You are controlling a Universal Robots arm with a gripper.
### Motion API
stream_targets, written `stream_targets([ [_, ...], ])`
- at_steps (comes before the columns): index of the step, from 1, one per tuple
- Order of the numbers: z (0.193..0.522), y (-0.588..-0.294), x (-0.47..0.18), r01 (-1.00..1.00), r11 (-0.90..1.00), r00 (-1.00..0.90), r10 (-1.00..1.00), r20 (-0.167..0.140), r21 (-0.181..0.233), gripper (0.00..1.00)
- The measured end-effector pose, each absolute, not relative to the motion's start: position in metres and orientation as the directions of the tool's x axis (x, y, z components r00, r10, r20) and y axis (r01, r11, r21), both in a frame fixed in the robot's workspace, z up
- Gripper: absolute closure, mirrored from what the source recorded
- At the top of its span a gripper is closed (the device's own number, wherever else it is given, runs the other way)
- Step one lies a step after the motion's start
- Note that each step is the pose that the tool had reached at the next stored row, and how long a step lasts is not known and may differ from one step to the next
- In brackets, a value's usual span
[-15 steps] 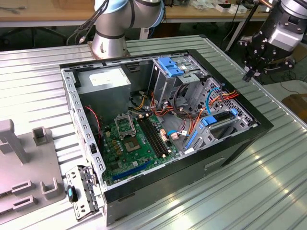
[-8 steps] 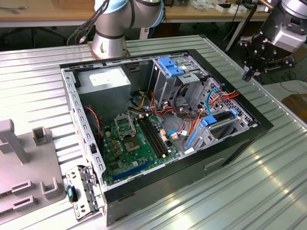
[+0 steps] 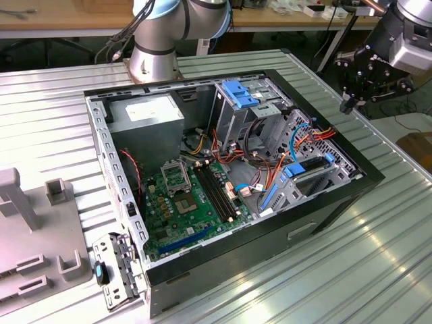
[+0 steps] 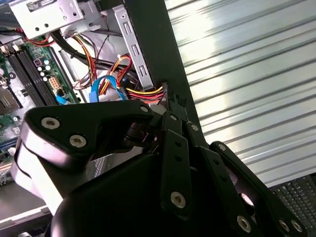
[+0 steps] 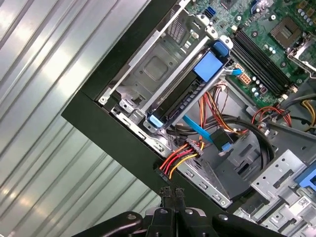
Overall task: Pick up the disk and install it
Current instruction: 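Insert the first disk wire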
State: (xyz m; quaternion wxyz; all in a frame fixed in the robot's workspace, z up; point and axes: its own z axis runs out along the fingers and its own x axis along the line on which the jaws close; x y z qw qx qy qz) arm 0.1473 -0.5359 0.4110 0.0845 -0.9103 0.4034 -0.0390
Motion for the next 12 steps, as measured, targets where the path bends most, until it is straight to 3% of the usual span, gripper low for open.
stream_targets([
  [12, 0.4111, -0.5359, 0.1477, -0.659, -0.729, 0.741, -0.671, 0.003, -0.185, 0.89],
])
